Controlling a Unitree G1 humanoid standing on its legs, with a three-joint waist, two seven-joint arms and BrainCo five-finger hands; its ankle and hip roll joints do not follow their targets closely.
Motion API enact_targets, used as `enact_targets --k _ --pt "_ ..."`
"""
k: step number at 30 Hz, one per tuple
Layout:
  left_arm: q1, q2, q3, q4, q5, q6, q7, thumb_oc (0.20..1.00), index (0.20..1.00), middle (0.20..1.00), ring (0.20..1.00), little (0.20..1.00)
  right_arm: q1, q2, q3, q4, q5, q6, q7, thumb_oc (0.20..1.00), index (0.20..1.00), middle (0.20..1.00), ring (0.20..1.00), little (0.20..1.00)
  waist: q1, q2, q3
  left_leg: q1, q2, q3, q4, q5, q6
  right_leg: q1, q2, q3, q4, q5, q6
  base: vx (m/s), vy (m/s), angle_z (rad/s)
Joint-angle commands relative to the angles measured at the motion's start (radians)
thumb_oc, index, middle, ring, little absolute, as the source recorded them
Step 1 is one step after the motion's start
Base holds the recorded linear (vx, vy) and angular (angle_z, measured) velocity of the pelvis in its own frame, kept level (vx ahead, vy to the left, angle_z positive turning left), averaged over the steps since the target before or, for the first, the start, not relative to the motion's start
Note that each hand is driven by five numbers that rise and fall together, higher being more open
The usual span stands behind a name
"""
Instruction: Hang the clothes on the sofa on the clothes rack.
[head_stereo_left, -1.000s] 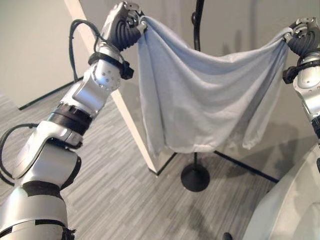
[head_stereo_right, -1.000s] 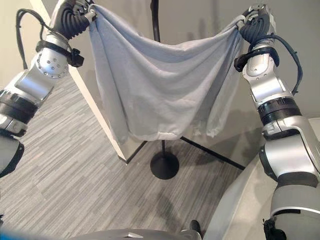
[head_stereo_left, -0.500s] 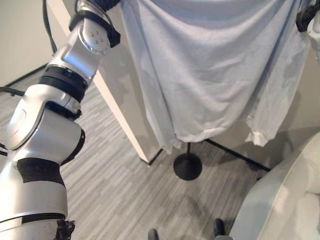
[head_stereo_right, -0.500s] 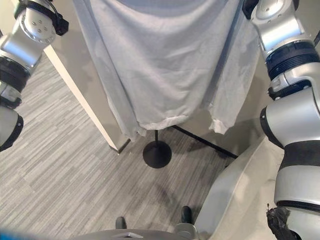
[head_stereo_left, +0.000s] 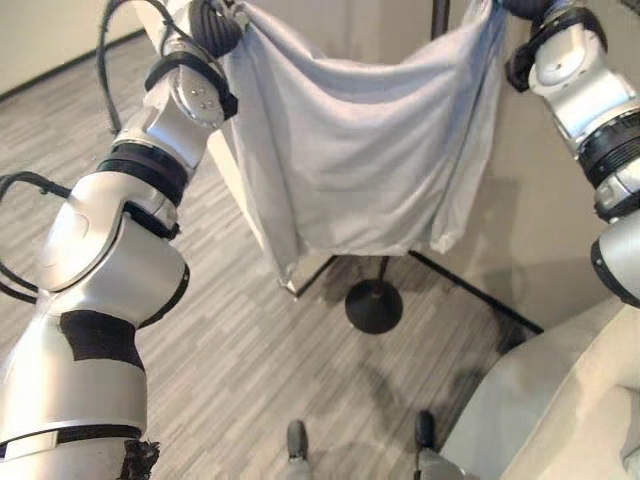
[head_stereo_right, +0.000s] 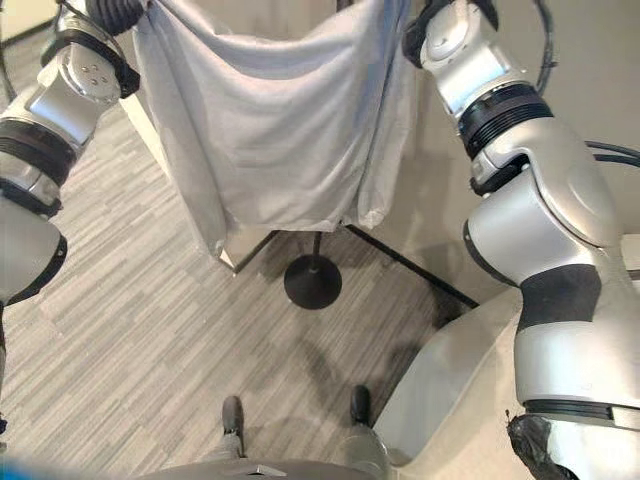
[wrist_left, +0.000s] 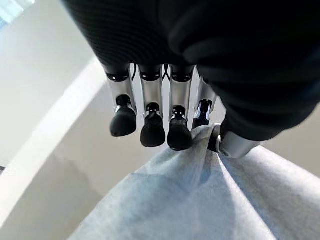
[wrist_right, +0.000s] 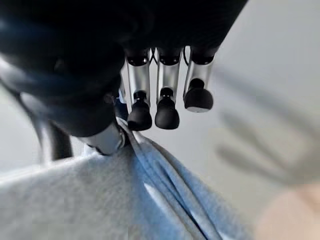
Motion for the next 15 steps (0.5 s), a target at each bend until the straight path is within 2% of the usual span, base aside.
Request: enact_targets --k 1,6,11,15 --pt "-0.207 0.048 -0.015 0.097 0.054 -0.018 0.019 0.200 0.200 0.200 0.200 0.200 -0.181 -0.066 0.037 0.100 -0.059 -0.019 0.006 0.200 0.200 0.200 0.200 0.200 0.022 0.016 0.100 0.004 -0.077 -0.047 0.005 -0.027 0.002 -0.025 0.020 0.041 0.012 -0.072 0.069 -0.04 -0.008 0.00" --pt "-0.182 0.021 -0.022 0.128 0.094 -0.011 -0.007 0.200 0.200 0.200 0.200 0.200 -0.138 -0.019 0.054 0.144 -0.125 0.000 0.045 0.200 0.200 0.200 0.200 0.200 0.022 0.015 0.118 -0.020 -0.081 -0.053 0.005 -0.012 0.002 -0.048 0.027 0.042 0.012 -0.064 0.066 -0.04 -0.019 -0.01" --pt "-0.180 -0.010 -0.025 0.129 0.114 -0.010 -0.016 0.200 0.200 0.200 0.200 0.200 -0.109 -0.019 0.067 0.178 -0.205 0.019 0.056 0.200 0.200 0.200 0.200 0.200 0.026 0.018 0.127 -0.028 -0.086 -0.060 0.005 -0.007 0.003 -0.052 0.029 0.039 0.012 -0.063 0.063 0.00 0.000 0.00" --pt "-0.192 -0.024 -0.016 0.126 0.110 -0.005 -0.003 0.200 0.200 0.200 0.200 0.200 -0.104 -0.028 0.045 0.178 -0.200 0.022 0.032 0.200 0.200 0.200 0.200 0.200 0.026 0.021 0.132 -0.023 -0.088 -0.059 0.005 -0.009 0.004 -0.045 0.029 0.039 0.012 -0.065 0.064 0.00 0.000 0.00"
